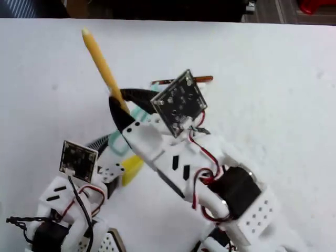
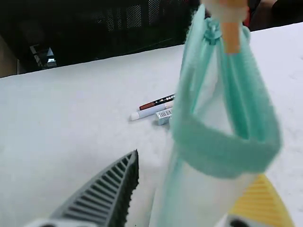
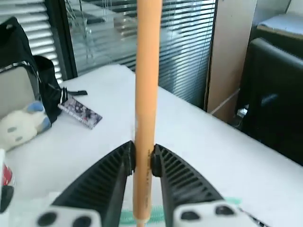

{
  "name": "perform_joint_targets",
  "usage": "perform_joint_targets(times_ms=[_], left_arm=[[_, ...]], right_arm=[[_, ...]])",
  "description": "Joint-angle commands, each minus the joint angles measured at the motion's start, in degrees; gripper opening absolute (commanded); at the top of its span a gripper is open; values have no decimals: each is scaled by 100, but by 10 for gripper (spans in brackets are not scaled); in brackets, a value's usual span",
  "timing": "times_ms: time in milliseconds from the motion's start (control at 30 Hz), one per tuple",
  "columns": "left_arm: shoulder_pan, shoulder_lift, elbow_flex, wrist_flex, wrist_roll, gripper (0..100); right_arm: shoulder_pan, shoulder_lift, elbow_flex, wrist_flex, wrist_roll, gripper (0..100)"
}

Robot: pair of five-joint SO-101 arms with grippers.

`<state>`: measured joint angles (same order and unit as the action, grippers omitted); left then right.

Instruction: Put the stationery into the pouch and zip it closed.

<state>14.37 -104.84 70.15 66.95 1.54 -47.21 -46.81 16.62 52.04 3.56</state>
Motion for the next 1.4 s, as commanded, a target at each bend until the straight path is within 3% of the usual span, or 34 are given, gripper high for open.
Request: perform_joint_targets(times_ms=[0,867,1033,1100,1233,1367], left_arm=[[-40,4,141,-202,18,324],[-48,4,229,-290,35,324],[-48,4,229,-290,35,324],[-48,4,229,-290,35,324],[-48,4,229,-290,35,324],[-48,4,229,-290,35,324]], right_arm=[[-40,-22,220,-119,0,17],[-31,-787,862,567,44,18],[-48,-884,1248,347,1108,22],[-31,-884,1407,391,1345,73],[-48,-892,1275,620,1108,252],[-31,-892,941,699,1108,259]])
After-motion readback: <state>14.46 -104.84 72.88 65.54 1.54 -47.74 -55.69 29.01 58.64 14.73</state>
